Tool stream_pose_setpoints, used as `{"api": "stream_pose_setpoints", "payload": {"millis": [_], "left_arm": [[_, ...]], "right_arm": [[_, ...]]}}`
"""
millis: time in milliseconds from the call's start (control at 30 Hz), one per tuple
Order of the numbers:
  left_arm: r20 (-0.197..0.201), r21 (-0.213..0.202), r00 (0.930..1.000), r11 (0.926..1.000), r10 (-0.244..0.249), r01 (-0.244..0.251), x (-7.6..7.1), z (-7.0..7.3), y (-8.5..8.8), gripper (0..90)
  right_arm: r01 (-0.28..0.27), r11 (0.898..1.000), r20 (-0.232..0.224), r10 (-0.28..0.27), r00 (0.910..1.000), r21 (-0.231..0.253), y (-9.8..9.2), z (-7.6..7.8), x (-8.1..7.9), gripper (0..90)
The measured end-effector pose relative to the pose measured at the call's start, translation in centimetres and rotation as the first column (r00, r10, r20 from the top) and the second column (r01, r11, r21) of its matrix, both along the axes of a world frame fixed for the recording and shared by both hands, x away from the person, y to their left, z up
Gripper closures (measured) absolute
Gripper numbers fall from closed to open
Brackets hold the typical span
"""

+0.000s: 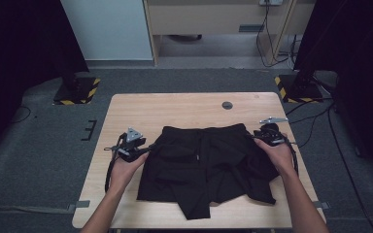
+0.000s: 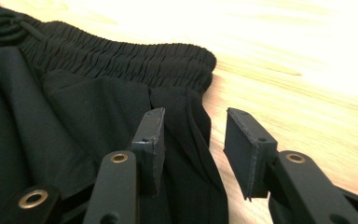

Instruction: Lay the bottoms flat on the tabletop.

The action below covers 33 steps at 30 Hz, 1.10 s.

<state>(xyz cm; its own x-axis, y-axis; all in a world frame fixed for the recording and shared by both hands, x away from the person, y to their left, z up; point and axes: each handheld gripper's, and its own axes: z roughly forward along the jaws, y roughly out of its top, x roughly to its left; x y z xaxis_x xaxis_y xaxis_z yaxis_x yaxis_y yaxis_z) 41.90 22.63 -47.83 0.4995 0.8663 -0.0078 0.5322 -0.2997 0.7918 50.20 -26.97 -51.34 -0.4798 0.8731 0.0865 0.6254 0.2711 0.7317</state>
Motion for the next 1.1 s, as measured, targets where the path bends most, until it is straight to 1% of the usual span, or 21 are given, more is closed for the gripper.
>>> {"api": "stream_pose_setpoints", "payload": {"millis": [33, 167, 233, 267, 333, 367, 400, 433, 533, 567, 600, 700, 733, 767, 800, 833, 900, 933, 1000, 1067, 1100], "left_arm": [[0.001, 0.005, 1.0000, 1.0000, 0.001, -0.001, 0.0, 0.1, 0.1, 50.3], [0.004, 0.012, 1.0000, 0.9999, 0.002, -0.002, -0.1, 0.3, 0.4, 50.4], [0.006, 0.020, 1.0000, 0.9998, 0.000, 0.000, -0.1, 0.4, 0.6, 51.2], [0.009, 0.025, 1.0000, 0.9997, 0.001, -0.001, 0.0, 0.5, 0.7, 51.2], [0.009, 0.028, 0.9999, 0.9996, 0.005, -0.005, 0.3, 0.5, 0.9, 51.1], [0.005, 0.030, 1.0000, 0.9995, 0.007, -0.007, 0.5, 0.5, 1.0, 51.0], [-0.001, 0.028, 0.9999, 0.9995, 0.013, -0.013, 0.8, 0.3, 1.1, 50.8], [-0.005, 0.027, 0.9998, 0.9995, 0.020, -0.019, 1.0, 0.2, 1.2, 50.4], [-0.024, 0.029, 0.9990, 0.9989, 0.037, -0.036, 2.0, -0.3, 1.3, 49.8], [-0.027, 0.034, 0.9989, 0.9987, 0.039, -0.038, 2.2, -0.4, 1.3, 49.7], [-0.031, 0.032, 0.9985, 0.9986, 0.044, -0.043, 2.6, -0.5, 1.4, 49.9], [-0.052, 0.019, 0.9978, 0.9991, 0.040, -0.039, 3.6, -1.2, 1.3, 50.4], [-0.062, 0.023, 0.9977, 0.9994, 0.027, -0.026, 4.0, -1.4, 1.1, 50.6], [-0.066, 0.028, 0.9977, 0.9994, 0.019, -0.017, 4.2, -1.6, 1.0, 50.7], [-0.060, 0.020, 0.9981, 0.9997, 0.015, -0.014, 4.4, -1.9, 0.9, 50.7], [-0.065, -0.015, 0.9977, 0.9997, 0.020, -0.021, 4.7, -2.1, 0.9, 50.7], [-0.065, -0.063, 0.9976, 0.9977, 0.020, -0.025, 5.1, -2.5, 0.7, 50.7], [-0.063, -0.067, 0.9979, 0.9976, 0.016, -0.020, 5.2, -2.6, 0.6, 50.7], [-0.064, -0.037, 0.9979, 0.9993, -0.002, 0.000, 5.4, -2.8, 0.1, 48.5], [-0.056, -0.024, 0.9982, 0.9995, -0.023, 0.021, 5.6, -2.8, -0.4, 48.0], [-0.057, -0.022, 0.9980, 0.9995, -0.026, 0.025, 5.8, -2.8, -0.6, 47.4]], "right_arm": [[0.005, 1.000, -0.001, -0.005, 1.0000, -0.012, 0.0, -0.2, 0.2, 56.0], [0.015, 1.000, -0.029, -0.015, 0.9995, -0.025, -0.1, -1.1, 0.8, 55.4], [0.011, 1.000, -0.037, -0.012, 0.9992, -0.020, -0.1, -1.5, 1.0, 55.7], [0.007, 1.000, -0.032, -0.008, 0.9995, -0.020, 0.0, -1.6, 0.9, 56.0], [-0.007, 1.000, -0.030, 0.007, 0.9995, -0.006, 0.3, -1.6, 0.8, 57.2], [-0.020, 1.000, -0.026, 0.019, 0.9995, -0.007, 0.4, -1.6, 0.7, 58.7], [-0.035, 0.999, -0.033, 0.035, 0.9988, -0.007, 0.6, -1.6, 0.5, 61.1], [-0.056, 0.998, -0.034, 0.056, 0.9979, -0.018, 0.8, -1.5, 0.3, 64.4], [-0.069, 0.997, -0.031, 0.068, 0.9972, -0.023, 1.1, -1.5, -0.4, 78.3], [-0.068, 0.998, -0.028, 0.068, 0.9973, -0.017, 1.2, -1.6, -0.7, 82.0], [-0.069, 0.998, -0.023, 0.069, 0.9974, -0.013, 1.3, -1.7, -0.9, 83.3], [-0.073, 0.997, -0.014, 0.073, 0.9972, -0.007, 1.4, -1.7, -1.6, 84.3], [-0.078, 0.997, -0.018, 0.078, 0.9968, -0.007, 1.4, -1.7, -1.8, 84.4], [-0.072, 0.997, -0.020, 0.072, 0.9972, 0.002, 1.4, -1.8, -2.1, 84.4], [-0.074, 0.997, -0.016, 0.074, 0.9972, 0.001, 1.4, -1.8, -2.2, 84.4], [-0.075, 0.997, -0.017, 0.075, 0.9971, 0.000, 1.4, -1.8, -2.3, 84.4], [-0.076, 0.997, -0.021, 0.076, 0.9969, -0.001, 1.4, -1.7, -2.5, 84.3], [-0.075, 0.997, -0.022, 0.075, 0.9969, 0.001, 1.4, -1.7, -2.6, 84.3], [-0.075, 0.997, -0.018, 0.075, 0.9970, 0.009, 1.2, -1.8, -2.8, 84.4], [-0.069, 0.997, -0.023, 0.070, 0.9973, 0.021, 1.1, -1.8, -2.9, 84.5], [-0.069, 0.997, -0.026, 0.069, 0.9973, 0.018, 1.0, -1.8, -2.9, 84.6]]}}
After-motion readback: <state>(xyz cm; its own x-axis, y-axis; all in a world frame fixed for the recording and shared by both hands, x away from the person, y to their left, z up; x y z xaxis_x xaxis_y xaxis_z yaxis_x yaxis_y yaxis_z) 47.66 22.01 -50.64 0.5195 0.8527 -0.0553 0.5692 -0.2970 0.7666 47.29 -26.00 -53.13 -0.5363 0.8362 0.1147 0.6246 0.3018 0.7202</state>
